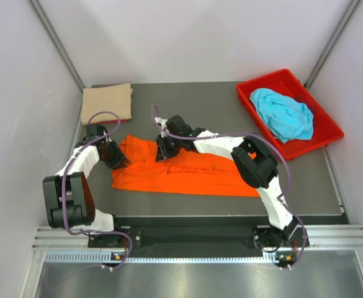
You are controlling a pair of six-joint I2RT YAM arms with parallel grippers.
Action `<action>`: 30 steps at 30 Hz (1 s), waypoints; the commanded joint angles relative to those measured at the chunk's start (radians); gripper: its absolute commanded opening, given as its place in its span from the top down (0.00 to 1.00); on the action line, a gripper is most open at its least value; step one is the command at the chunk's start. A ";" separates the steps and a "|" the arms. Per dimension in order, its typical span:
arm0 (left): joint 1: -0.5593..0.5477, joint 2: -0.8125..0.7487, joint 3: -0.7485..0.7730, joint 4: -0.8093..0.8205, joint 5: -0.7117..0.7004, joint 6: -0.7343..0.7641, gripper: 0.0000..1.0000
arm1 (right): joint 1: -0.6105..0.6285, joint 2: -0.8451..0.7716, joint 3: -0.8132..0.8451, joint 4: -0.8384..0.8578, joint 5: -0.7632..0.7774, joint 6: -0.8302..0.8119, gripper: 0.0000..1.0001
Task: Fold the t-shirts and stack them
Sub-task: Fold the tshirt
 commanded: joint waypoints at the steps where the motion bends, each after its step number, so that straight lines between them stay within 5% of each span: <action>1: -0.017 -0.101 -0.030 -0.020 0.039 -0.006 0.67 | 0.005 -0.136 -0.086 0.090 -0.089 -0.022 0.80; 11: -0.019 -0.201 -0.047 -0.031 -0.089 -0.038 0.61 | 0.018 -0.217 -0.205 0.060 -0.171 -0.122 0.75; 19: -0.003 -0.032 0.054 -0.009 -0.174 -0.035 0.55 | 0.031 -0.223 -0.172 0.104 0.151 0.148 0.75; 30: 0.008 0.013 0.027 0.040 -0.010 0.015 0.57 | 0.036 -0.007 0.097 -0.015 0.106 -0.009 0.59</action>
